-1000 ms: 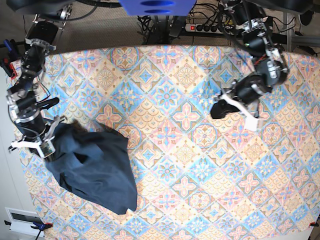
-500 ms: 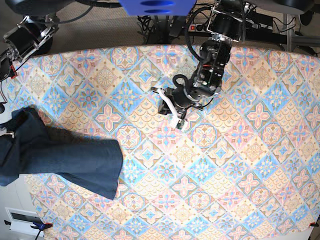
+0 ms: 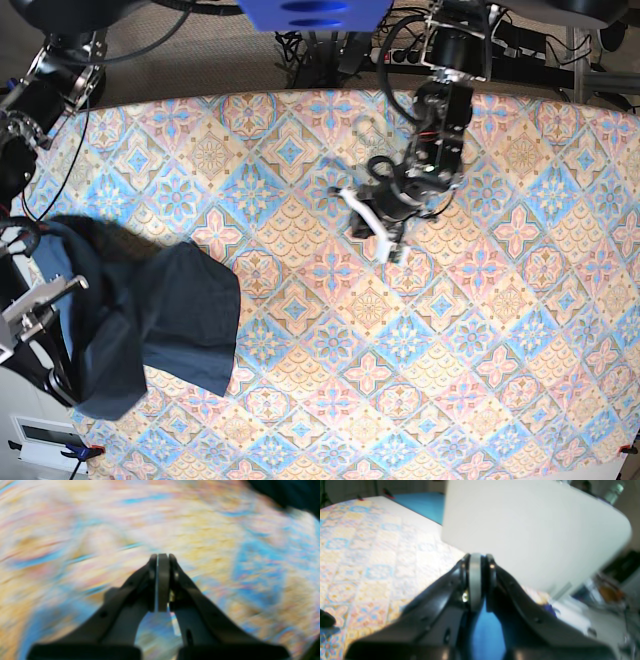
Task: Layout the t-shirt on the table in an organized manner, then fold the t-shirt properly
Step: 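Reach the left gripper toward the shirt and grasp its edge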
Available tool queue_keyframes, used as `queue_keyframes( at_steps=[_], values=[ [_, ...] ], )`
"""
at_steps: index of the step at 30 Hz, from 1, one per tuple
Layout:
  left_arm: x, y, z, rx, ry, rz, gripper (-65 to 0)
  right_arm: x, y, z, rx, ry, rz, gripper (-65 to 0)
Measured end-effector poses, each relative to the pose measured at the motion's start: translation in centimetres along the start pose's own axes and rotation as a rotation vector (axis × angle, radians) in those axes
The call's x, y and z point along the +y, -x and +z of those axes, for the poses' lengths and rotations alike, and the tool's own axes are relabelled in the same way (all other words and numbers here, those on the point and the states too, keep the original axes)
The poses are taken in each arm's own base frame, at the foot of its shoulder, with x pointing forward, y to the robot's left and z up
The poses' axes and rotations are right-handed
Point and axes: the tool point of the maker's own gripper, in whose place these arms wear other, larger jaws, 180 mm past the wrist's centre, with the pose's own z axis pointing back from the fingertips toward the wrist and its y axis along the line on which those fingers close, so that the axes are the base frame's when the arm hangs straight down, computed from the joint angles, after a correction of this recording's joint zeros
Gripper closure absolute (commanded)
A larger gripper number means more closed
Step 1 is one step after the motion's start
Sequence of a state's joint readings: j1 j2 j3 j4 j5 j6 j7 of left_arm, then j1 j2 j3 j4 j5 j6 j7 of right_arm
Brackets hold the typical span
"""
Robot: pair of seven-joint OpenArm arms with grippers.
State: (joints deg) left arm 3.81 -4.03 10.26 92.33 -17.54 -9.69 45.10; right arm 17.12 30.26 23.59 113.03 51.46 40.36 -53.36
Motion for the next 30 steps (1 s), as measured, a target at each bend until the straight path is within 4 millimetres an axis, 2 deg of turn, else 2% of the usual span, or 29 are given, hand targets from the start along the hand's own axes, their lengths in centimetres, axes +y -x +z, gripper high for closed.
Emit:
queue_keyframes(
  at_steps=[2, 5, 7, 8, 9, 11, 14, 18, 21, 23, 26, 30],
  values=[
    [0.8, 0.8, 0.8, 0.012, -0.019, -0.005, 0.0, -0.2, -2.3, -0.5, -0.064, -0.016, -0.004, -0.2],
    [1.2, 1.4, 1.3, 0.027, -0.025, -0.014, 0.0, -1.4, -7.3, -0.4, -0.193, -0.017, 0.036, -0.2],
    [1.1, 1.0, 1.2, 0.015, -0.021, -0.005, 0.0, -2.7, -10.7, 0.4, -0.302, 0.010, 0.058, -0.2],
    [1.5, 0.8, 1.3, 0.007, -0.029, -0.001, 0.0, -3.1, -11.2, 0.8, -0.329, 0.016, 0.049, -0.2],
    [1.9, 0.5, 1.4, 0.000, -0.038, 0.006, 0.0, -3.5, -10.9, 0.8, -0.330, 0.017, 0.035, -0.2],
    [2.2, 0.3, 1.5, -0.008, -0.048, 0.012, 0.0, -4.7, -8.6, 0.2, -0.264, 0.032, -0.023, -0.2],
    [1.9, 0.1, 1.4, -0.023, -0.044, 0.006, -0.1, -6.3, -3.6, -0.7, -0.114, 0.076, -0.113, -0.2],
    [0.5, -1.6, -0.1, -0.068, -0.012, 0.042, -0.2, -6.7, 3.5, -0.2, 0.095, 0.116, -0.152, -0.2],
    [-0.4, -1.8, -1.2, -0.063, 0.003, 0.069, -0.2, -6.5, 5.4, 0.1, 0.140, 0.124, -0.183, -0.2],
    [-1.0, -2.5, -1.4, -0.074, 0.022, 0.070, -0.2, -5.7, 6.5, 0.6, 0.155, 0.106, -0.200, -0.2],
    [-0.9, -3.3, -2.1, -0.082, 0.020, 0.091, -0.2, -4.6, 8.1, 1.0, 0.210, 0.090, -0.204, -0.2],
    [-1.4, -3.3, -4.6, -0.041, 0.036, 0.122, -0.2, -3.4, 8.5, 1.6, 0.235, 0.075, -0.184, -0.2]
  ],
)
